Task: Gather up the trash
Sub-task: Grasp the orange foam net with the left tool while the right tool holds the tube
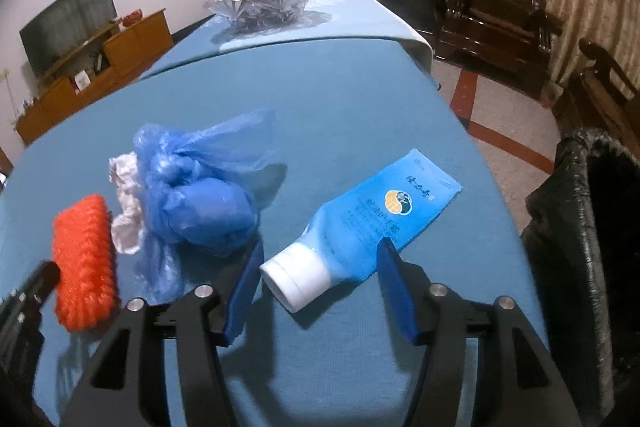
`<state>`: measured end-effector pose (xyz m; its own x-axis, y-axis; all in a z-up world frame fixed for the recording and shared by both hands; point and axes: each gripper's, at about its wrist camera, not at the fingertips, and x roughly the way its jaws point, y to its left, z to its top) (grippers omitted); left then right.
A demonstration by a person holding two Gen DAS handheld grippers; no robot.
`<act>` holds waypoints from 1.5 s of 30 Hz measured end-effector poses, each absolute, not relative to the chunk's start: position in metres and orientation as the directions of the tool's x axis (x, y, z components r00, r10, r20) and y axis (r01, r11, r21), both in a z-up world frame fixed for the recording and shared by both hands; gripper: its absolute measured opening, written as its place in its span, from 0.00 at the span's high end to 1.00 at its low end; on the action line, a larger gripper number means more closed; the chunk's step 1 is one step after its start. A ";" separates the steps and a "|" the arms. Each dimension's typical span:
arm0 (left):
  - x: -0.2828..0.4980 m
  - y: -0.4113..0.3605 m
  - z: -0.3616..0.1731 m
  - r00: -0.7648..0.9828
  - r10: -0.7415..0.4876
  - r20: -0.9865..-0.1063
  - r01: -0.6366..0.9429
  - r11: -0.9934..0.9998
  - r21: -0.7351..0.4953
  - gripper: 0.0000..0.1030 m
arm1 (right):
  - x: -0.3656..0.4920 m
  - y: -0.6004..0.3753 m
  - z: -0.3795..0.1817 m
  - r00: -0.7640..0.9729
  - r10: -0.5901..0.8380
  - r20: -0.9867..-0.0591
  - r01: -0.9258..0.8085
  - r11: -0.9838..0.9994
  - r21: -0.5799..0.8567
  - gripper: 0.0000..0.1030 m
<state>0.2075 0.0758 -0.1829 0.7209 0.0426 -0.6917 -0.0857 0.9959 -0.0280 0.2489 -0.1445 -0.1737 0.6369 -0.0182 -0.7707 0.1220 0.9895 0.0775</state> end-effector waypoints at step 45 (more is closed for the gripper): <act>0.228 0.065 -0.180 0.716 0.000 -0.698 -0.062 0.996 -0.063 0.96 | 0.216 -0.175 -0.149 0.695 0.060 -0.717 0.030 0.993 0.112 0.72</act>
<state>0.2279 0.0646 -0.1795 0.7158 0.0001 -0.6983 -0.0621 0.9961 -0.0635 0.2156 -0.1746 -0.1493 0.6949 0.0602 -0.7166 0.0295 0.9933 0.1120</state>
